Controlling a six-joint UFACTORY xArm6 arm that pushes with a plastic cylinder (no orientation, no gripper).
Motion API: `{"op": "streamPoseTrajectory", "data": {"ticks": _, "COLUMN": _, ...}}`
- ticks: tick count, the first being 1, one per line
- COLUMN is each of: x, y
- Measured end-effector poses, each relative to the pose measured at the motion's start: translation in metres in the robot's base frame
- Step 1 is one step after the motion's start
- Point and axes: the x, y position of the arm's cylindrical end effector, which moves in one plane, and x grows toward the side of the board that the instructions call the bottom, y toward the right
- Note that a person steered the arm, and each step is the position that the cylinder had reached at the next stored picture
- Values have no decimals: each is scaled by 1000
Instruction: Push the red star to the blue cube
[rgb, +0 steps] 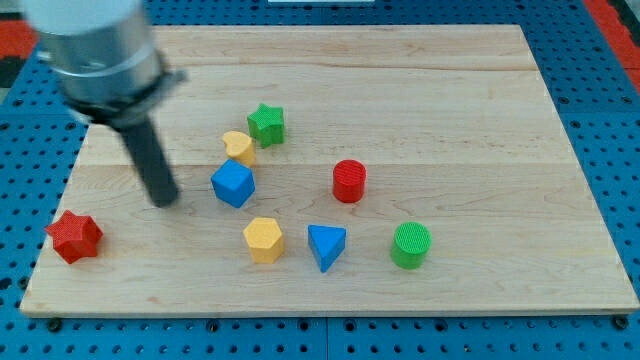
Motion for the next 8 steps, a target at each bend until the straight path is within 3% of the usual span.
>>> {"op": "streamPoseTrajectory", "data": {"ticks": 1, "x": -8, "y": -93}}
{"op": "streamPoseTrajectory", "data": {"ticks": 2, "x": 40, "y": -86}}
{"op": "streamPoseTrajectory", "data": {"ticks": 3, "x": 54, "y": -32}}
{"op": "streamPoseTrajectory", "data": {"ticks": 4, "x": 69, "y": -90}}
{"op": "streamPoseTrajectory", "data": {"ticks": 5, "x": 119, "y": -57}}
{"op": "streamPoseTrajectory", "data": {"ticks": 6, "x": 99, "y": -9}}
{"op": "streamPoseTrajectory", "data": {"ticks": 7, "x": 87, "y": -2}}
{"op": "streamPoseTrajectory", "data": {"ticks": 8, "x": 87, "y": -71}}
